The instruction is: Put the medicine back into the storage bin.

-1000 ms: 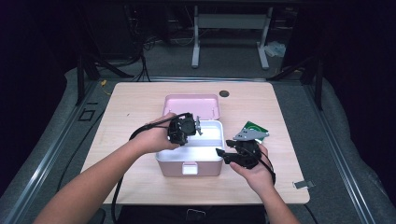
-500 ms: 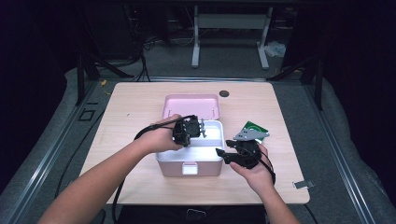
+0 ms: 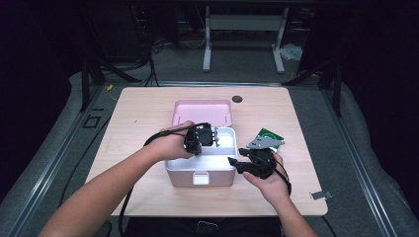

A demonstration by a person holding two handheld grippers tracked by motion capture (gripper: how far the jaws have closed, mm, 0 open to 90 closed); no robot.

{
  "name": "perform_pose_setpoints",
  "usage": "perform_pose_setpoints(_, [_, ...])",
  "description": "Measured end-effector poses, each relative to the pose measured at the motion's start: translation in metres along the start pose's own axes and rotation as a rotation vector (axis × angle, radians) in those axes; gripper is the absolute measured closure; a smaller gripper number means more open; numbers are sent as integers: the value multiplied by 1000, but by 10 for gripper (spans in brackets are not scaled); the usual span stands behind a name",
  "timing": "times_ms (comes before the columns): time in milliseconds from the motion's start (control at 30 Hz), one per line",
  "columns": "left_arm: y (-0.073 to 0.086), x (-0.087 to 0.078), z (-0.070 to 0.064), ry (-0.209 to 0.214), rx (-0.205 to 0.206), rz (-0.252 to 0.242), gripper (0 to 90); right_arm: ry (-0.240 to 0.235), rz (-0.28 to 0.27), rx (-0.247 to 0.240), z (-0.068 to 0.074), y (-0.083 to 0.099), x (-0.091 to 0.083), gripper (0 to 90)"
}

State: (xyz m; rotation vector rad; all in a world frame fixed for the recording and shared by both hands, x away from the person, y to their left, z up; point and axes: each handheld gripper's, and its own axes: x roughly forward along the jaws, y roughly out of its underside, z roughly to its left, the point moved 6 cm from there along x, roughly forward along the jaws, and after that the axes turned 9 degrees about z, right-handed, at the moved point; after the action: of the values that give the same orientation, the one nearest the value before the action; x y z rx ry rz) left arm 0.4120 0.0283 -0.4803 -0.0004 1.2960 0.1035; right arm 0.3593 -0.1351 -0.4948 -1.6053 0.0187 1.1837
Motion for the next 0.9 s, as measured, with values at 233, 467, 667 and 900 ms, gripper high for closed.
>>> perform_pose_setpoints(233, [-1, -2, 2, 5, 23, 9, 849, 7, -30, -13, 2, -7, -11, 453])
perform_pose_setpoints(467, [2, -7, 3, 30, 10, -6, 867, 11, -66, -10, -1, -12, -22, 450])
perform_pose_setpoints(667, [4, -19, 4, 11, 1, -17, 886, 16, -85, -10, -2, -16, -29, 449])
perform_pose_setpoints(900, [13, -37, 7, 1, -30, -42, 895, 31, -135, -10, -6, -21, -44, 446])
